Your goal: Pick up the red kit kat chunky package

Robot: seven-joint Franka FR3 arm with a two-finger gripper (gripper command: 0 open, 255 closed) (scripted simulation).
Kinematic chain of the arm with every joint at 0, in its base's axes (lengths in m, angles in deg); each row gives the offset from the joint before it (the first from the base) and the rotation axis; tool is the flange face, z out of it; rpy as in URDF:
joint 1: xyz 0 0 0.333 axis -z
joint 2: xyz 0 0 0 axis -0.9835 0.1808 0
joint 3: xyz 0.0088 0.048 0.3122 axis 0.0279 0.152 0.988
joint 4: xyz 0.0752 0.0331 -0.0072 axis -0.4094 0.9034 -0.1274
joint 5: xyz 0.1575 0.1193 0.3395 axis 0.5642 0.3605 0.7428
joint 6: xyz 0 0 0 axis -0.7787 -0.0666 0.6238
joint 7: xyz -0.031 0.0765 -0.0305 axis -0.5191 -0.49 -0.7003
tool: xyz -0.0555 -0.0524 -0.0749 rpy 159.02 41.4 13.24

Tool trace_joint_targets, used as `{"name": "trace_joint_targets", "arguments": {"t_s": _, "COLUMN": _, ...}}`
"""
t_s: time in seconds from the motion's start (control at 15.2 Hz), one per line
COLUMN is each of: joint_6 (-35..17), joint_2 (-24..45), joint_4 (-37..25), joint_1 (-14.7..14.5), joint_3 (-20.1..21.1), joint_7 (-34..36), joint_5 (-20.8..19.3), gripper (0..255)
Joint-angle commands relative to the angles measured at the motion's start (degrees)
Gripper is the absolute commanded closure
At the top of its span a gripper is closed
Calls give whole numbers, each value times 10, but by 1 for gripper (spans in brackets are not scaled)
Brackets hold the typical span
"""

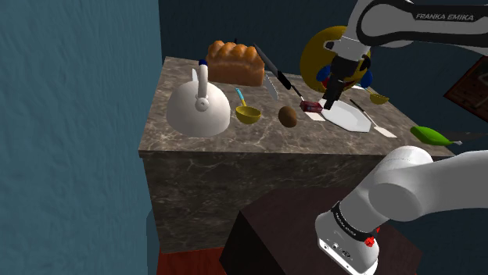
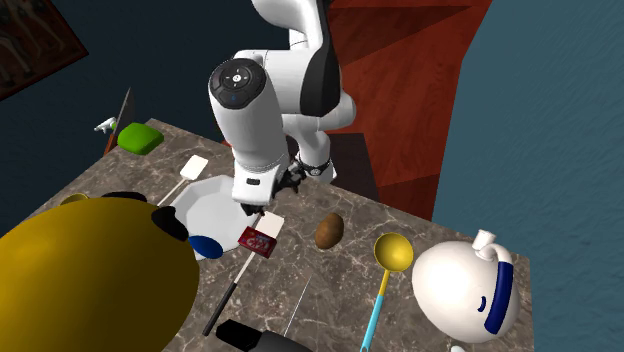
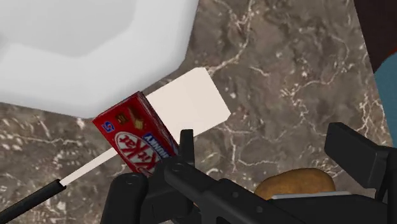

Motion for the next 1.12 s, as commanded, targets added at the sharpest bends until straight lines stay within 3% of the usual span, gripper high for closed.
{"name": "trace_joint_targets", "arguments": {"t_s": 0.0, "joint_6": -34, "joint_2": 26, "joint_4": -8, "joint_1": -13, "joint_3": -33, "joint_7": -75, "joint_5": -21, "gripper": 0}}
{"name": "trace_joint_targets", "arguments": {"t_s": 0.33, "joint_6": -118, "joint_2": 112, "joint_4": -48, "joint_1": -59, "joint_3": -112, "joint_7": -248, "joint_5": -40, "gripper": 0}}
{"name": "trace_joint_targets", "arguments": {"t_s": 0.99, "joint_6": -184, "joint_2": 137, "joint_4": -7, "joint_1": -60, "joint_3": -130, "joint_7": -256, "joint_5": -43, "gripper": 0}}
{"name": "trace_joint_targets", "arguments": {"t_s": 1.06, "joint_6": -184, "joint_2": 136, "joint_4": -7, "joint_1": -60, "joint_3": -130, "joint_7": -256, "joint_5": -43, "gripper": 255}}
